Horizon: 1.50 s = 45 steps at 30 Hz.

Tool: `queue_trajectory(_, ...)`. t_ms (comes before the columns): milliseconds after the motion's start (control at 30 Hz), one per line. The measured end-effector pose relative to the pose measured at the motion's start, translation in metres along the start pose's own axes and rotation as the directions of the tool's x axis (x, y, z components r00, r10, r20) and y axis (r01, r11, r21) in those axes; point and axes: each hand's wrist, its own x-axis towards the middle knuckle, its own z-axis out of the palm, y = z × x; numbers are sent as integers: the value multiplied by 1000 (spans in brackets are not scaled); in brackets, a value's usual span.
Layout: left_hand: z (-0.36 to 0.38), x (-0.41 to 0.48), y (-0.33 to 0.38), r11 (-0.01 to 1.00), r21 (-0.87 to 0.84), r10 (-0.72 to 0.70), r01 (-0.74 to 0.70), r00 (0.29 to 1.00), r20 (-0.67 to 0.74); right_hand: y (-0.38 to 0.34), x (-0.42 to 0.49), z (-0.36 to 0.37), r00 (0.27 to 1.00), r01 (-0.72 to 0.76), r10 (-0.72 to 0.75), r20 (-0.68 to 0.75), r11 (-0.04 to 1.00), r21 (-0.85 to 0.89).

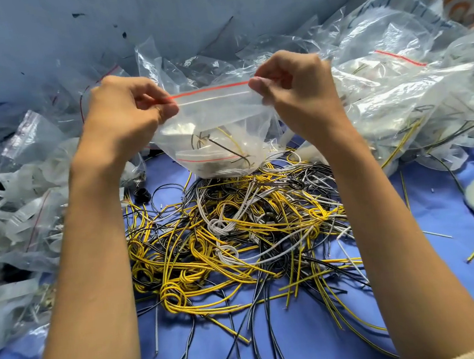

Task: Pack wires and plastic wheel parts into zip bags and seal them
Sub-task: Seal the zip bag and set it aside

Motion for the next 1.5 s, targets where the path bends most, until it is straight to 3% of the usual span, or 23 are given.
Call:
queue_trajectory(100,-1,2,2,999,-38,24,-28,994,-103,0,-3,-2,976,-110,93,196,991,81)
queue_trajectory(167,-2,1,5,998,-34,43,-48,988,-150,2,-5,-3,941,-178,180,287,983,-31)
queue_trajectory(300,-3,1,14,995,-64,63,-75,983,-174,8,-6,-2,899,-148,261,351,937,-318)
queue_trajectory(400,4,0,24,992,-38,112,-120,982,-155,9,-5,-1,894,-125,234,383,950,-288)
queue_trajectory(500,9,-1,31,990,-55,116,-129,974,-194,8,-6,3,918,-237,256,304,966,-100)
queue_trajectory(567,0,1,24,996,-25,76,-80,989,-127,8,-4,4,939,-280,277,206,960,-15)
queue_trajectory(667,-28,1,-8,978,95,-192,188,981,40,9,2,-1,934,-356,351,60,912,203)
queue_trajectory(733,-41,-3,-32,900,263,-395,348,906,154,12,5,-11,907,-379,421,-32,845,377)
queue_trajectory(800,-45,-7,-50,833,367,-516,415,821,245,13,9,-24,889,-361,444,-110,830,426)
queue_trajectory(833,-45,-7,-56,822,375,-540,429,797,271,14,12,-30,873,-348,462,-157,815,464)
queue_trajectory(967,-48,-4,-69,820,381,-553,428,763,333,25,16,-46,693,-306,660,-290,634,710)
queue_trajectory(1067,-47,-4,-76,808,447,-562,384,731,387,36,16,-51,652,-462,668,-358,725,511)
queue_trajectory(1167,-44,-4,-78,805,478,-564,350,700,438,33,14,-44,720,-505,567,-400,823,259)
queue_trajectory(1267,-39,-3,-78,807,485,-553,337,719,421,33,9,-37,833,-525,484,-269,844,-110)
queue_trajectory(1333,-35,-3,-75,809,490,-542,325,735,407,35,2,-34,860,-509,494,-127,814,-281)
queue_trajectory(1433,-29,-2,-70,818,492,-513,297,763,393,42,-6,-29,874,-459,486,0,824,-331)
queue_trajectory(1500,-26,-2,-67,829,481,-494,286,778,389,43,-7,-28,889,-437,457,-19,839,-324)
